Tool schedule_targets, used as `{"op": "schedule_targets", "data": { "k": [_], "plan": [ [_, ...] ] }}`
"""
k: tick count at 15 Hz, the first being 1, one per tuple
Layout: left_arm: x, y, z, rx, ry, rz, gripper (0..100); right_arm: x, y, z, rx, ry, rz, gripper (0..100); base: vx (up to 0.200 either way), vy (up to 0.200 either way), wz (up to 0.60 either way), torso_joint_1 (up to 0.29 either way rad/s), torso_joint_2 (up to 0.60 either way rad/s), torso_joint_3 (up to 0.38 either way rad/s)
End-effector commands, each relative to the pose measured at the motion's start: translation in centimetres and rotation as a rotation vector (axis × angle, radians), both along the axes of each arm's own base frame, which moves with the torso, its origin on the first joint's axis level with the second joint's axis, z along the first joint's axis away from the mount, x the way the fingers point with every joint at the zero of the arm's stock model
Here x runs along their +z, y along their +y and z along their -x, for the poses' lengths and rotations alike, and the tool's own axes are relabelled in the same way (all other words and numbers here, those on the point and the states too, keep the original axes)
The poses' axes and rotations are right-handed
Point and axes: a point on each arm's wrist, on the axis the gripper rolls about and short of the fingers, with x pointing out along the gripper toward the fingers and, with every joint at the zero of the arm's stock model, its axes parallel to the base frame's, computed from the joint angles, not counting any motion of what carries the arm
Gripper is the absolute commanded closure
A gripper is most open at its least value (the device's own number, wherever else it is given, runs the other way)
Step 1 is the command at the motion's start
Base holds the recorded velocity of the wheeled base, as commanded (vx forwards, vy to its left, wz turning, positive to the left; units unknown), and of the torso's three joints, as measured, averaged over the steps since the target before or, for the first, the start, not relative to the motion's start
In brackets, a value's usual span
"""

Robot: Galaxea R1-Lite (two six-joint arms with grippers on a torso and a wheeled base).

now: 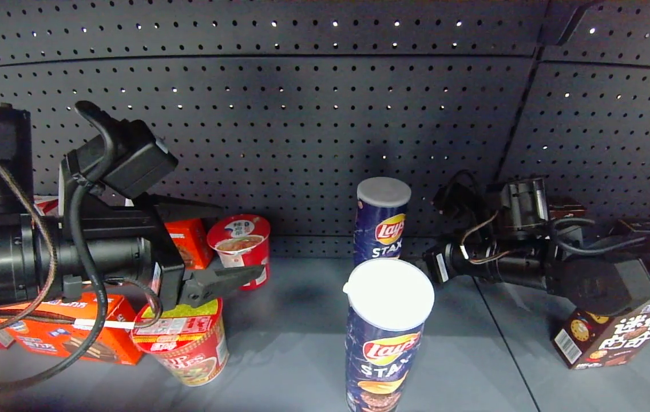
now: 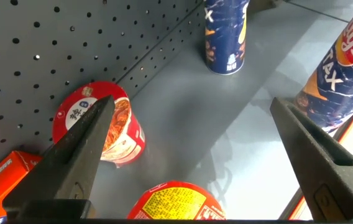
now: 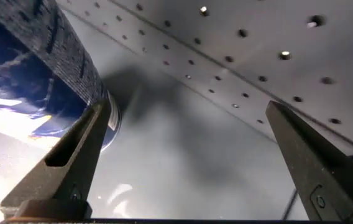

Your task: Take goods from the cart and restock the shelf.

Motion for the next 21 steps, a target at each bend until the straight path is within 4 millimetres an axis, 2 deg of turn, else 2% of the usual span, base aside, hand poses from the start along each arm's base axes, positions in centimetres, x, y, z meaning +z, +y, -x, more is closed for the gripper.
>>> {"op": "schedule_targets", "data": {
  "k": [1, 9, 12, 16, 19, 21],
  "plan": [
    [0.1, 0.0, 0.0, -0.001, -0.003, 0.002, 0, -0.2, 0.4, 0.1, 0.011, 0.004, 0.002, 0, 0.0, 0.0, 0.0, 0.0, 0.0, 0.0],
    [0.0, 0.0, 0.0, 0.0, -0.001, 0.0, 0, -0.2, 0.7, 0.2, 0.018, 0.004, 0.002, 0, 0.0, 0.0, 0.0, 0.0, 0.0, 0.0],
    [-0.1, 0.1, 0.3, 0.002, 0.001, -0.001, 0, 3.0, 0.7, 2.4, 0.042, -0.074, -0.04, 0, 0.0, 0.0, 0.0, 0.0, 0.0, 0.0],
    [0.2, 0.5, 1.1, 0.004, -0.013, 0.005, 0, 7.2, -0.9, 5.5, 0.014, -0.191, -0.09, 0, 0.0, 0.0, 0.0, 0.0, 0.0, 0.0],
    [-0.1, 1.5, 2.0, 0.038, -0.008, 0.017, 0, 8.5, -2.7, 8.0, -0.012, -0.236, -0.116, 0, 0.0, 0.0, 0.0, 0.0, 0.0, 0.0],
    [-0.1, 2.8, 3.7, 0.076, -0.026, 0.029, 0, 9.4, -4.8, 11.1, -0.033, -0.278, -0.144, 0, 0.0, 0.0, 0.0, 0.0, 0.0, 0.0]
  ]
}}
